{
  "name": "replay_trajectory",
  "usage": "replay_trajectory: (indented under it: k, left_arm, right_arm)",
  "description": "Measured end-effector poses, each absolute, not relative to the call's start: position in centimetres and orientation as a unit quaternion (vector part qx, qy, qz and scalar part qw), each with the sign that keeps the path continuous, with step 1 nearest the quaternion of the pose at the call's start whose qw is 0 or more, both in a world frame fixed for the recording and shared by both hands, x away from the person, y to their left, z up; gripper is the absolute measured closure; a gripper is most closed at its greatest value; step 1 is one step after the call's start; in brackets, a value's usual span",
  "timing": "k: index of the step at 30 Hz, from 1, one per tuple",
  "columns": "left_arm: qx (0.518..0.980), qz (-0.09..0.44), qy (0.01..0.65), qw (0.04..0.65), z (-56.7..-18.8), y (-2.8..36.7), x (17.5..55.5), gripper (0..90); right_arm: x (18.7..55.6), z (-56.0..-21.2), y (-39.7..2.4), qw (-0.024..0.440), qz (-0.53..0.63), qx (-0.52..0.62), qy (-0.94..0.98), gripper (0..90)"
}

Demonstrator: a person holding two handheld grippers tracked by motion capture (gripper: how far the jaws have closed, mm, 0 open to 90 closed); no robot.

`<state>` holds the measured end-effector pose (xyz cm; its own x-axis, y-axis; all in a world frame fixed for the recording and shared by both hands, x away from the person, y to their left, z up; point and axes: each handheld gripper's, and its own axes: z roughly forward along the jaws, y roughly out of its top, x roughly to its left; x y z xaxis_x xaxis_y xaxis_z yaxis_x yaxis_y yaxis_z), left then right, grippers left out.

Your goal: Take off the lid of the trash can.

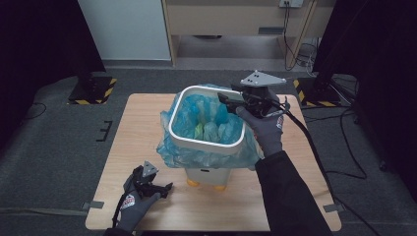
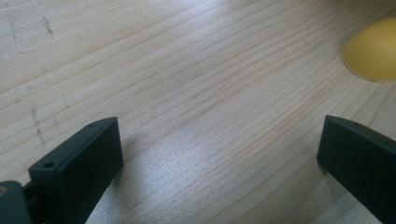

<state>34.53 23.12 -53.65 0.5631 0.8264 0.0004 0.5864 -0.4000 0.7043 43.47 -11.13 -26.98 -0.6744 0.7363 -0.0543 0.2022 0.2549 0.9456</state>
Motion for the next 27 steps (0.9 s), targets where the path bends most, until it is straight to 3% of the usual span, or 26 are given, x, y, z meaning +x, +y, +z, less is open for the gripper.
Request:
replay_trajectory:
  k: [11, 27]
  left_arm:
    - [0.818, 0.178, 0.432, 0.337, -53.65, 23.12, 34.53, 0.0]
    - [0.817, 0.178, 0.432, 0.337, -53.65, 23.12, 34.53, 0.0]
  right_arm:
    - [43.58, -27.18, -11.07, 0.259, 0.513, 0.312, 0.756, 59.0]
    - [43.51, -26.47, -11.72, 0.241, 0.532, 0.316, 0.748, 61.2]
